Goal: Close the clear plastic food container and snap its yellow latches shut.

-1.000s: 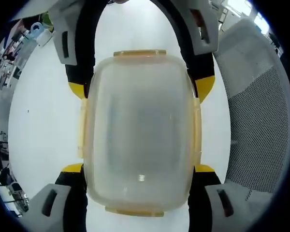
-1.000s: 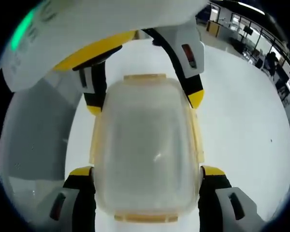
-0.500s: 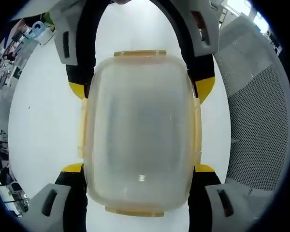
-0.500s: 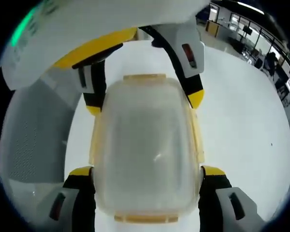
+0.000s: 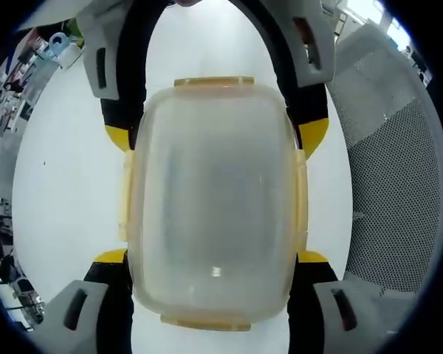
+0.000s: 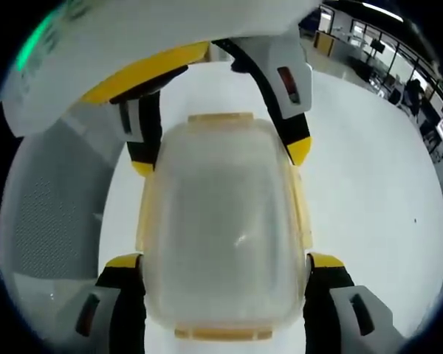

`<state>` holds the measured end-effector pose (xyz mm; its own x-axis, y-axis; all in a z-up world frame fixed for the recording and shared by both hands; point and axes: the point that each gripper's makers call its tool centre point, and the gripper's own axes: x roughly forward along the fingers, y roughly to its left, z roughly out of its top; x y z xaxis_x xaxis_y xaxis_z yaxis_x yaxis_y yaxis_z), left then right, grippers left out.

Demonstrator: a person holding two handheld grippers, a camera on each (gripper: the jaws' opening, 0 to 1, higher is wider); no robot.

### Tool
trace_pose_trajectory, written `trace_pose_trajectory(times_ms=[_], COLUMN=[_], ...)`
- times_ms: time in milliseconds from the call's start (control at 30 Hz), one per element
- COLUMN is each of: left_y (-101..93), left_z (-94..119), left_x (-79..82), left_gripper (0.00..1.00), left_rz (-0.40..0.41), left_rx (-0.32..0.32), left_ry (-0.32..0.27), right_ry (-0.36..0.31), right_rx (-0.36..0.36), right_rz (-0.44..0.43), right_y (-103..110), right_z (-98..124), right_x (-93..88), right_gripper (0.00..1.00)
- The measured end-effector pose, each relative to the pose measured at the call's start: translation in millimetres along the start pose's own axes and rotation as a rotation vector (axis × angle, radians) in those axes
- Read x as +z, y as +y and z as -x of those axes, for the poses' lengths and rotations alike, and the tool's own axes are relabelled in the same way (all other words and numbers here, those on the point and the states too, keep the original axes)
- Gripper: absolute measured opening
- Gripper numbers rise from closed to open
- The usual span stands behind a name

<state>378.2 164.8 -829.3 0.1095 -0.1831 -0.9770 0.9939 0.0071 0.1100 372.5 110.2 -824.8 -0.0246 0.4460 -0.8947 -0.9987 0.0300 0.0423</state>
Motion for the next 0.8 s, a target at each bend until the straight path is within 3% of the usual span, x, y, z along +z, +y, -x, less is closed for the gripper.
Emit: trace_pose_trajectory(times_ms=[800], left_y=[3.6], left_z=[0.2], left_x=[-1.0], left_gripper=[0.88], left_rz=[0.002], left_rx=[-0.005], left_ry=[-0.003], right_ry=[0.002], right_rx=[0.007], right_rz=[0.002], right_y=[-4.1], right_z=[-0.5], right_x=[1.4], right_gripper=[0.90])
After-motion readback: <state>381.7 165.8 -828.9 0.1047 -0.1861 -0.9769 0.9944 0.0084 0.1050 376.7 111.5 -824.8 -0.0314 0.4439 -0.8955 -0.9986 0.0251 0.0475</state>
